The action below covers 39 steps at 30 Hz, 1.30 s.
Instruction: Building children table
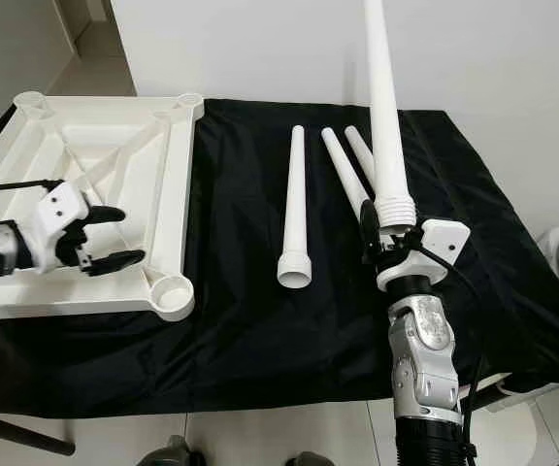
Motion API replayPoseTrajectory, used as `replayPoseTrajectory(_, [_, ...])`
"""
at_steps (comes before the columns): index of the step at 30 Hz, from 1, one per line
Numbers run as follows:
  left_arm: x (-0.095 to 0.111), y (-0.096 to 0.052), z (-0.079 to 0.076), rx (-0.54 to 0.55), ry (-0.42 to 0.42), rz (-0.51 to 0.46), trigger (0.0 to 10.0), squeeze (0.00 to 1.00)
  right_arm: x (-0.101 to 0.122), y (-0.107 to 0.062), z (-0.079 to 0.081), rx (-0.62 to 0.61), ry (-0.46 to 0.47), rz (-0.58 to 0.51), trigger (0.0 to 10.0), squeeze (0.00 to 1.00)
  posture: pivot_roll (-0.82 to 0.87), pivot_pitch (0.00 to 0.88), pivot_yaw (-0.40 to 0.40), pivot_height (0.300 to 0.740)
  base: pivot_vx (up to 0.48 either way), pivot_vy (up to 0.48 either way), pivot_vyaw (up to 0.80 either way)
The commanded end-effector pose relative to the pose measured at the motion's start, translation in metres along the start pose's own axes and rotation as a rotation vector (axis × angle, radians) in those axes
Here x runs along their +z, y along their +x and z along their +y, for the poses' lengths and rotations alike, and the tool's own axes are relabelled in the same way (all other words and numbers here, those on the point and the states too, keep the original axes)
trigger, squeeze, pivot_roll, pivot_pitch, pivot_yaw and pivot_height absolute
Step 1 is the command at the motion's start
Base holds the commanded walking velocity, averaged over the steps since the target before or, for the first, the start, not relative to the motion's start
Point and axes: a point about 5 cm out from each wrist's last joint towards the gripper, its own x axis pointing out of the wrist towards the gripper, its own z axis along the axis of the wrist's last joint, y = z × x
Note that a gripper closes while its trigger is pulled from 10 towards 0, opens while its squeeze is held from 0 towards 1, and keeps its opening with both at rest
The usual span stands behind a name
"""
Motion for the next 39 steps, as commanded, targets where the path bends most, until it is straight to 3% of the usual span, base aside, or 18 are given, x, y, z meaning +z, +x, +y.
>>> replayPoseTrajectory(1, [-0.010,-0.003,-0.010,-0.138,0.017,0.068,10.0,0.00,0.006,0.000,-0.001,0.010,-0.010,-0.018,10.0,0.00,0.04,0.000,0.005,0.740,0.000,0.000,0.00])
replayPoseTrajectory(9, [-0.020,0.001,-0.022,-0.177,0.083,0.163,10.0,0.00,0.007,0.002,-0.001,0.015,-0.014,-0.018,10.0,0.00,0.03,0.000,0.001,0.740,0.000,0.000,0.00])
replayPoseTrajectory(15, [-0.012,0.020,-0.034,-0.196,0.076,0.103,10.0,0.00,0.007,0.002,-0.002,0.020,-0.021,-0.016,10.0,0.00,0.03,0.000,-0.003,0.740,0.000,0.000,0.00])
replayPoseTrajectory(17, [-0.012,0.020,-0.034,-0.196,0.076,0.103,10.0,0.00,0.007,0.002,-0.002,0.020,-0.021,-0.016,10.0,0.00,0.03,0.000,-0.003,0.740,0.000,0.000,0.00])
replayPoseTrajectory(19, [-0.009,0.033,-0.041,-0.195,0.101,0.073,10.0,0.00,0.008,0.003,-0.002,0.022,-0.023,-0.016,10.0,0.00,0.03,0.000,-0.004,0.740,0.000,0.000,0.00])
replayPoseTrajectory(22, [-0.008,0.037,-0.043,-0.190,0.104,0.061,10.0,0.00,0.008,0.003,-0.002,0.022,-0.023,-0.016,10.0,0.00,0.03,0.000,-0.004,0.740,0.000,0.000,0.00])
replayPoseTrajectory(25, [0.013,0.070,-0.055,-0.158,0.080,-0.035,10.0,0.00,0.008,0.004,-0.001,0.026,-0.028,-0.015,10.0,0.00,0.02,0.000,-0.002,0.740,0.000,0.000,0.00])
replayPoseTrajectory(32, [0.031,0.094,-0.063,-0.106,0.084,-0.106,10.0,0.00,0.008,0.004,-0.001,0.027,-0.034,-0.015,10.0,0.00,0.02,0.000,0.001,0.740,0.000,0.000,0.00])
replayPoseTrajectory(34, [0.041,0.106,-0.063,-0.033,0.086,-0.131,10.0,0.00,0.008,0.004,0.000,0.028,-0.031,-0.014,10.0,0.00,0.01,0.000,0.000,0.740,0.000,0.000,0.00])
replayPoseTrajectory(39, [0.050,0.119,-0.060,0.058,0.053,-0.160,10.0,0.00,0.007,0.003,0.003,0.039,-0.025,-0.009,10.0,0.00,0.01,0.000,0.001,0.740,0.000,0.000,0.00])
